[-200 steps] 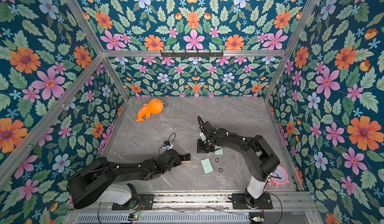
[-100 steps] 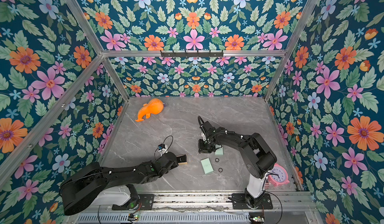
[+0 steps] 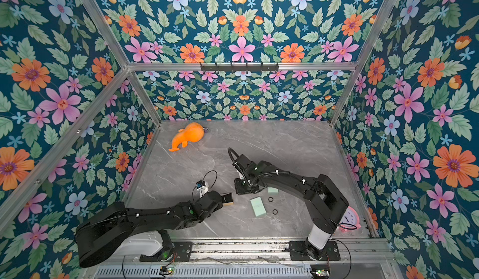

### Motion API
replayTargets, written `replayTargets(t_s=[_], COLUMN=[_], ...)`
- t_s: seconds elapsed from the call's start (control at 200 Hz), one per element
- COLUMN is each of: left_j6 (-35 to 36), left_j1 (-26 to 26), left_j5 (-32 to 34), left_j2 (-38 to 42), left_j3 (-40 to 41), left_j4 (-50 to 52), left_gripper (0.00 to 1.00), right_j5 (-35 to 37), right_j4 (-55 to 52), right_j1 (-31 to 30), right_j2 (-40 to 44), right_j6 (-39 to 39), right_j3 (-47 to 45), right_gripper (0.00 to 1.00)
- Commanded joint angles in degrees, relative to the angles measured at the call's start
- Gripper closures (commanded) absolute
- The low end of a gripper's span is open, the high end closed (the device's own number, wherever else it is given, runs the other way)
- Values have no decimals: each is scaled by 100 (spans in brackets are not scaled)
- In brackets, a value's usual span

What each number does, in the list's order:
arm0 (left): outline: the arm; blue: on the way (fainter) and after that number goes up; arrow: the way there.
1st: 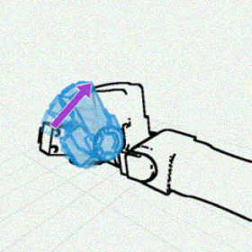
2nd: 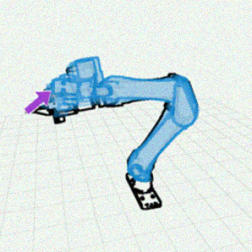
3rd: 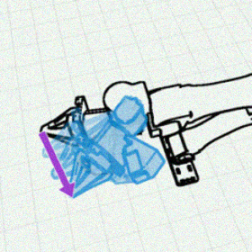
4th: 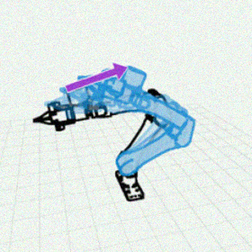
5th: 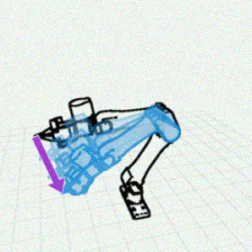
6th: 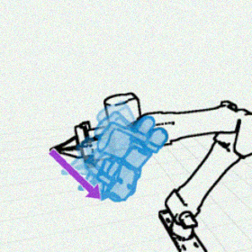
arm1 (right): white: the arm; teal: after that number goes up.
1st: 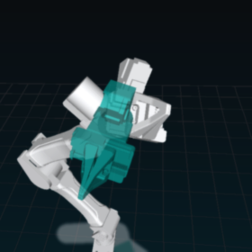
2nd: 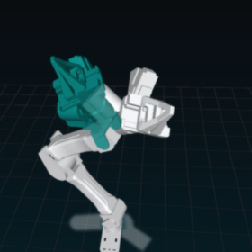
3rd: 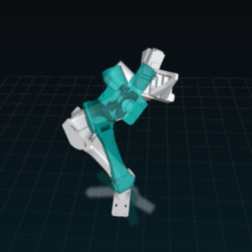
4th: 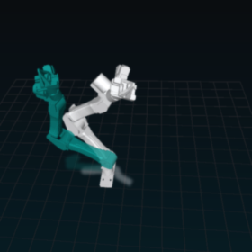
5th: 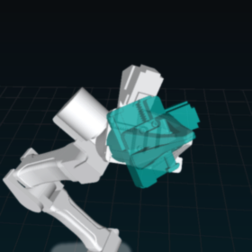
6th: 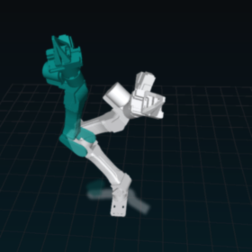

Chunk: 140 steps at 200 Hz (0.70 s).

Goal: Take the rings out of the lift-off lid box
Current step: Place the ring at the center of the board, then adjust the ring at the center of the board.

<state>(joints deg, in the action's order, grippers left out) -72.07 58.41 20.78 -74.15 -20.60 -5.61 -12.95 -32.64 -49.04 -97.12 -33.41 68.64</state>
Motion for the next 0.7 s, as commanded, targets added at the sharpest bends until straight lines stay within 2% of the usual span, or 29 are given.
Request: replayTargets(t_s=[0.0, 0.1, 0.255, 0.695], left_j6=[-147, -174, -207, -139], left_j1=[8, 9, 17, 34], left_j5=[143, 163, 179, 236], left_j2=[99, 203, 250, 287], left_j3=[59, 117, 218, 215], left_j4=[200, 194, 138, 191], left_gripper=[77, 77, 77, 77], right_j5=[-85, 320, 182, 554], right_j4=[126, 74, 119, -34], right_j1=[-44, 38, 287, 311], right_j2=[-85, -65, -301, -545], right_j6=[-281, -344, -357, -425], right_j3=[32, -66, -97, -283], right_gripper=[68, 69, 70, 71])
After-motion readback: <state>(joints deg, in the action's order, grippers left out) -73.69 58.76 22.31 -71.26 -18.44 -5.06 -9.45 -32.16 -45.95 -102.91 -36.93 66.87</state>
